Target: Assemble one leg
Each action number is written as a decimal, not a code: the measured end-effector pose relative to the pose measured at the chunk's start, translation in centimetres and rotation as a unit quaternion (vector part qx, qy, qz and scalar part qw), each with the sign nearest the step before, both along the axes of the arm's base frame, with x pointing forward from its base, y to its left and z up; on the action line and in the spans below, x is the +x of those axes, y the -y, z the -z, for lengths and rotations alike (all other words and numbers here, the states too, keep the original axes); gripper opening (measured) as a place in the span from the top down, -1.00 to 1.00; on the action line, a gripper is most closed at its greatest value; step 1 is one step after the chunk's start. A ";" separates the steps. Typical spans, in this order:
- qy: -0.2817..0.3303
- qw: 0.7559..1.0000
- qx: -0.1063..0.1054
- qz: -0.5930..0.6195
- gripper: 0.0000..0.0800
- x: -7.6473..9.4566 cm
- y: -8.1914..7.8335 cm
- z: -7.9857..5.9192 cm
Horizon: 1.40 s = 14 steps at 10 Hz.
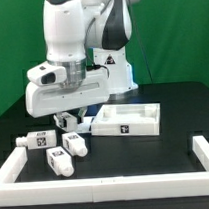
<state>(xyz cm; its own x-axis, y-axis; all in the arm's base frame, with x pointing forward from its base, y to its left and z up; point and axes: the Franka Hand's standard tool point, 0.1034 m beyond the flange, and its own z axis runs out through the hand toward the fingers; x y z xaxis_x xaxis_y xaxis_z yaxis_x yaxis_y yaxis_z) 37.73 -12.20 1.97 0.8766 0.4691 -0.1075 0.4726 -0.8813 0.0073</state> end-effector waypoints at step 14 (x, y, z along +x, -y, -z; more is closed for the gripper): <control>-0.008 0.989 0.008 0.145 -0.62 2.1 -6.3 -3.9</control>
Offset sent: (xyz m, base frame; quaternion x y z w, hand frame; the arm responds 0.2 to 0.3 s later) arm 0.0000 0.0000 0.0000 0.0000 0.0000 0.0000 1.0000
